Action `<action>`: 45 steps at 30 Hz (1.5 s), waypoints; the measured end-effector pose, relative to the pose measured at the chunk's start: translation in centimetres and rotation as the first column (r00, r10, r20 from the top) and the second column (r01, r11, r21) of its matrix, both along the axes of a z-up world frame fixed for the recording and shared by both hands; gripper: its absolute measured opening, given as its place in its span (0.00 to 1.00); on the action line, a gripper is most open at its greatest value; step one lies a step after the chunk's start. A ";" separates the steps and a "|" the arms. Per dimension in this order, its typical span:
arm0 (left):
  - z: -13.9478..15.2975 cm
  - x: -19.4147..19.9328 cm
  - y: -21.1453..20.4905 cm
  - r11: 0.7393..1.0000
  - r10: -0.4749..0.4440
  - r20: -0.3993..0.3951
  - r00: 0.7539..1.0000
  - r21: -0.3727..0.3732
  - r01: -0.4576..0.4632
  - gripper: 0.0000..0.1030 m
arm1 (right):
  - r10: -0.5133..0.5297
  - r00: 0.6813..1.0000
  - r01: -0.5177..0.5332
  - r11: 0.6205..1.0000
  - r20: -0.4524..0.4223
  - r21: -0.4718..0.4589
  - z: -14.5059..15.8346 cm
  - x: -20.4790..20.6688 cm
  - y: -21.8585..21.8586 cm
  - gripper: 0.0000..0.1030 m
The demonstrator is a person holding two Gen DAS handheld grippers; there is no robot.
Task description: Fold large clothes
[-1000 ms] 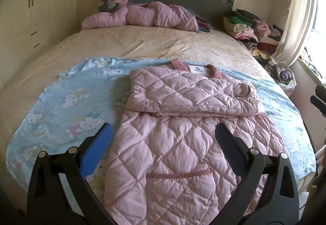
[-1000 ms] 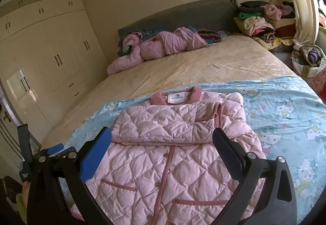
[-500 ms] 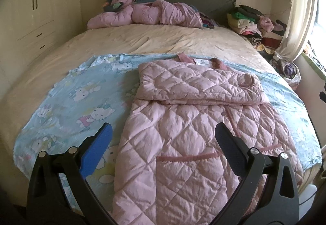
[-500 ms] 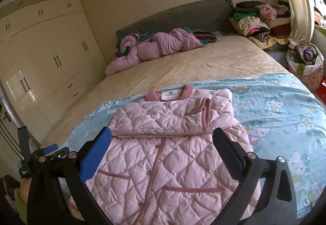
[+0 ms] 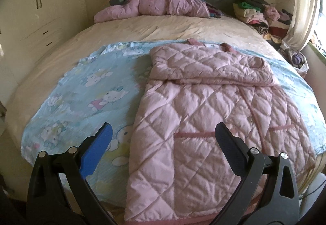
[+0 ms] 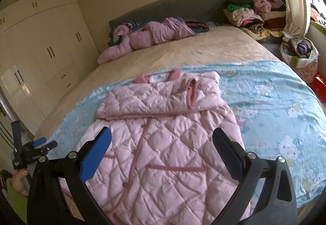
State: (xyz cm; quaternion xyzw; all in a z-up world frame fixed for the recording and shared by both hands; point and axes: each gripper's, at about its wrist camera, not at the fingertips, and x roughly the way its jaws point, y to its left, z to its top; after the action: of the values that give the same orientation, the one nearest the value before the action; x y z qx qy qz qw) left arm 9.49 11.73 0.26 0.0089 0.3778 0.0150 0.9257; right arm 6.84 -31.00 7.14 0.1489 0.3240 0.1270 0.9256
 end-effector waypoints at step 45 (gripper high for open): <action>-13.8 -3.6 4.7 0.987 -0.049 -0.307 0.950 -0.163 -0.002 0.92 | -0.053 0.939 0.019 0.994 -0.340 -0.104 -14.0 -4.6 -5.6 0.96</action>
State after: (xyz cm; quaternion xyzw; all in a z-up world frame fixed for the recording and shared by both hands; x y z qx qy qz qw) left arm 5.85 16.43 -13.56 -0.0591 0.5182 -0.0281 0.8527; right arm 2.24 -36.64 -6.83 0.1286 0.4829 0.0659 0.8637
